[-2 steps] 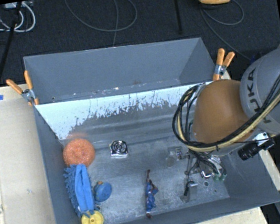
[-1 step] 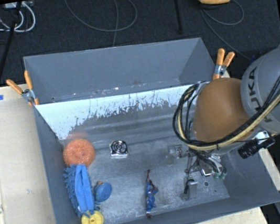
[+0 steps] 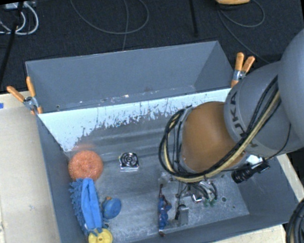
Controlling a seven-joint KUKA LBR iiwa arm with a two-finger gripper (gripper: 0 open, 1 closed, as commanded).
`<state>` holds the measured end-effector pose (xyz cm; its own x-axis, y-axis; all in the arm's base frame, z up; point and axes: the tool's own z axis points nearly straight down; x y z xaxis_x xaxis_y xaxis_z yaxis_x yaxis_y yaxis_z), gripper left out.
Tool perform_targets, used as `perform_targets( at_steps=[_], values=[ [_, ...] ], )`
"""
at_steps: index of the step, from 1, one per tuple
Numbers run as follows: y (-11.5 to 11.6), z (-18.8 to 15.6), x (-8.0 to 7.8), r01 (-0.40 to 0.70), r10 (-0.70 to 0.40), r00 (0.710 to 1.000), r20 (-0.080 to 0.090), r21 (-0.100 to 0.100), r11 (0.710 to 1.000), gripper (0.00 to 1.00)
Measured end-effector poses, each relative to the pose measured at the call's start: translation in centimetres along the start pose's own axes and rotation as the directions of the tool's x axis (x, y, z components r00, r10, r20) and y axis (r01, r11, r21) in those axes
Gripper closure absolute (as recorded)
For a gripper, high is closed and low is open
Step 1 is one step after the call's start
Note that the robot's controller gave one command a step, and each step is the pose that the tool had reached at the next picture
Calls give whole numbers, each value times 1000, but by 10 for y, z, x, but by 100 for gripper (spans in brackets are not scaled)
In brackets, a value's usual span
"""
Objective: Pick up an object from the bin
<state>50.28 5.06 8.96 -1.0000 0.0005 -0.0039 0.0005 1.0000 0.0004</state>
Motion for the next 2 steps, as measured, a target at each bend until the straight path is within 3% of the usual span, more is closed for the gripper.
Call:
perform_targets(
  at_steps=[1,2],
  values=[
    [26,31,5,21,-21,1000,-6,-2,1000,0],
    [18,20,11,125,-125,992,0,0,992,0]
  ],
)
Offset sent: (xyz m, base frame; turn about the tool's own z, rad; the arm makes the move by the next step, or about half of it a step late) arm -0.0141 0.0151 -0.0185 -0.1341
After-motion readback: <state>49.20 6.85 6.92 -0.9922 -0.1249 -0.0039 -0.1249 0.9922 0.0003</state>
